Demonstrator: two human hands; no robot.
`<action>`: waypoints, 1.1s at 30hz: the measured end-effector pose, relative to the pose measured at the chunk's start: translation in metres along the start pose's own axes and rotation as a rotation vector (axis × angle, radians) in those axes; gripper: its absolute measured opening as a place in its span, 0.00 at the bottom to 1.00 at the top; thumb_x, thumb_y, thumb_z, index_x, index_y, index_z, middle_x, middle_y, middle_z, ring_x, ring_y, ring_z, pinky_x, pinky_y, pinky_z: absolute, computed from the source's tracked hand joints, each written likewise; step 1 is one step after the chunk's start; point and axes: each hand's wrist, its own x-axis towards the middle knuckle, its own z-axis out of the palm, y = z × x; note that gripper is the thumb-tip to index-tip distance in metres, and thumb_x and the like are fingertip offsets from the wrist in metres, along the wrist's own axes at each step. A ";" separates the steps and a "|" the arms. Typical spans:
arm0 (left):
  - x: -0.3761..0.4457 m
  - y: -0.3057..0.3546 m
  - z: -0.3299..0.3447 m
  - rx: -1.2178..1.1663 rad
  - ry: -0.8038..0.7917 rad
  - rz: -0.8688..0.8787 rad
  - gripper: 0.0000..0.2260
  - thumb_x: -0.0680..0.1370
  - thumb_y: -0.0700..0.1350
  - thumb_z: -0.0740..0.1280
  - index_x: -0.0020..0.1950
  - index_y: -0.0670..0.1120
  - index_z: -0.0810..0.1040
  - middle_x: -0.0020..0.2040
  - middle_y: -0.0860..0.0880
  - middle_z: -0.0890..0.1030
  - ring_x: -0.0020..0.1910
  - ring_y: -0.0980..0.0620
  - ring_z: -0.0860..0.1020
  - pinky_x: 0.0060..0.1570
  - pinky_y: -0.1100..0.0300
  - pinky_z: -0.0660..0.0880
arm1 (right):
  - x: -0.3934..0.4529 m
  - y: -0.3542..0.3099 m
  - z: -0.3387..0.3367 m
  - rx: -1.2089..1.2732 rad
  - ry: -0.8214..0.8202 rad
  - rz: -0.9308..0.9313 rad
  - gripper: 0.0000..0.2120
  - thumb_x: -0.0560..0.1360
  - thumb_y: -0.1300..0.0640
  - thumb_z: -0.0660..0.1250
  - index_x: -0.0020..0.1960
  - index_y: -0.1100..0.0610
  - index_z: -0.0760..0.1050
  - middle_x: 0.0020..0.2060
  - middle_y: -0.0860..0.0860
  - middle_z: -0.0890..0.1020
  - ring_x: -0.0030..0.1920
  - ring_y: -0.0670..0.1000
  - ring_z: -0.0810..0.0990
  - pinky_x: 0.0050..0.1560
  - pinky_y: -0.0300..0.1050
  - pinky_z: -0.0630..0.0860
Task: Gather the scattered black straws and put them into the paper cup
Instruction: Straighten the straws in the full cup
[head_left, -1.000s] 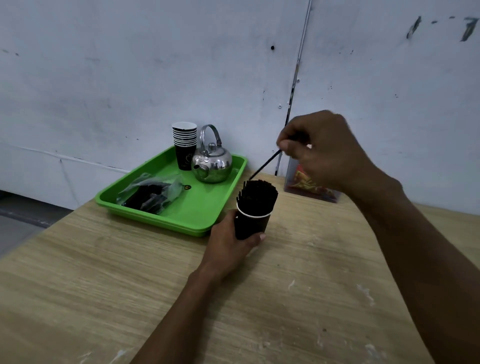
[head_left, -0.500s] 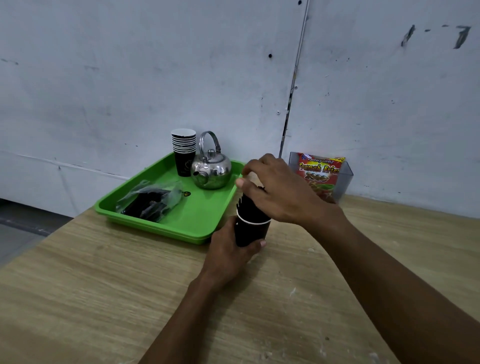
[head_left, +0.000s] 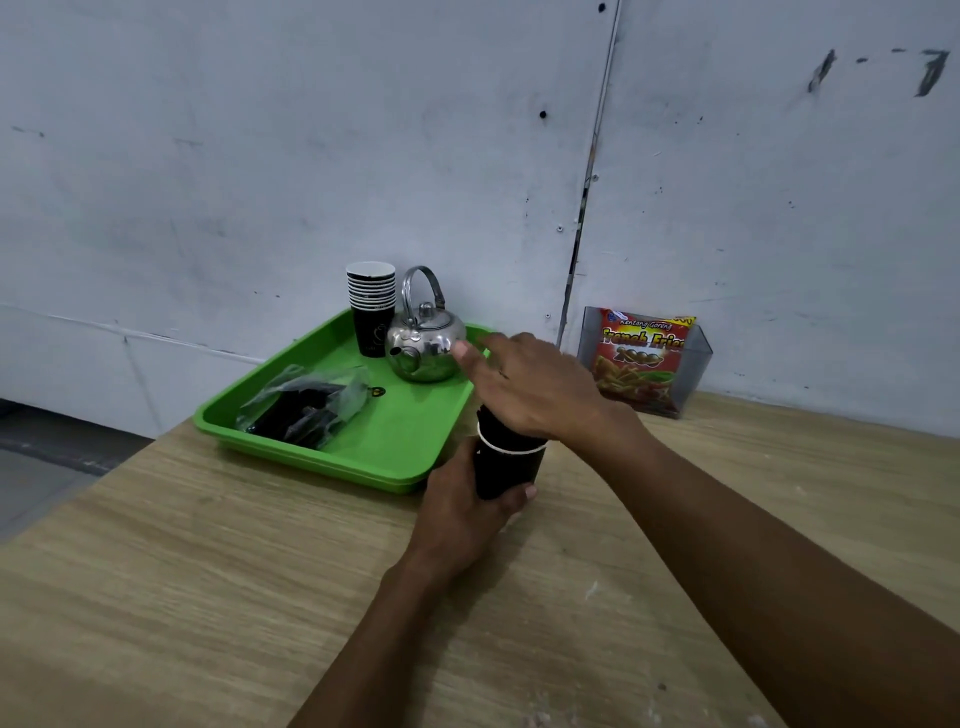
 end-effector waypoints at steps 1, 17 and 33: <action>0.000 0.000 0.000 0.001 0.004 -0.005 0.24 0.68 0.49 0.78 0.62 0.51 0.76 0.52 0.57 0.83 0.50 0.68 0.79 0.46 0.73 0.75 | 0.002 -0.001 0.002 -0.013 0.018 0.000 0.34 0.78 0.32 0.42 0.71 0.51 0.67 0.66 0.59 0.74 0.67 0.62 0.71 0.66 0.64 0.66; -0.007 0.005 0.016 0.231 0.158 -0.069 0.35 0.56 0.71 0.73 0.56 0.52 0.74 0.50 0.54 0.81 0.49 0.52 0.80 0.46 0.51 0.78 | -0.048 0.045 0.006 0.663 0.054 0.195 0.48 0.56 0.27 0.73 0.70 0.48 0.69 0.62 0.49 0.76 0.60 0.49 0.76 0.58 0.49 0.76; -0.017 0.016 -0.002 0.120 -0.052 0.195 0.53 0.65 0.47 0.75 0.79 0.54 0.43 0.73 0.49 0.67 0.70 0.57 0.67 0.65 0.71 0.65 | -0.065 0.063 0.038 0.793 0.136 0.016 0.36 0.59 0.56 0.84 0.65 0.52 0.75 0.55 0.45 0.82 0.55 0.42 0.80 0.49 0.34 0.79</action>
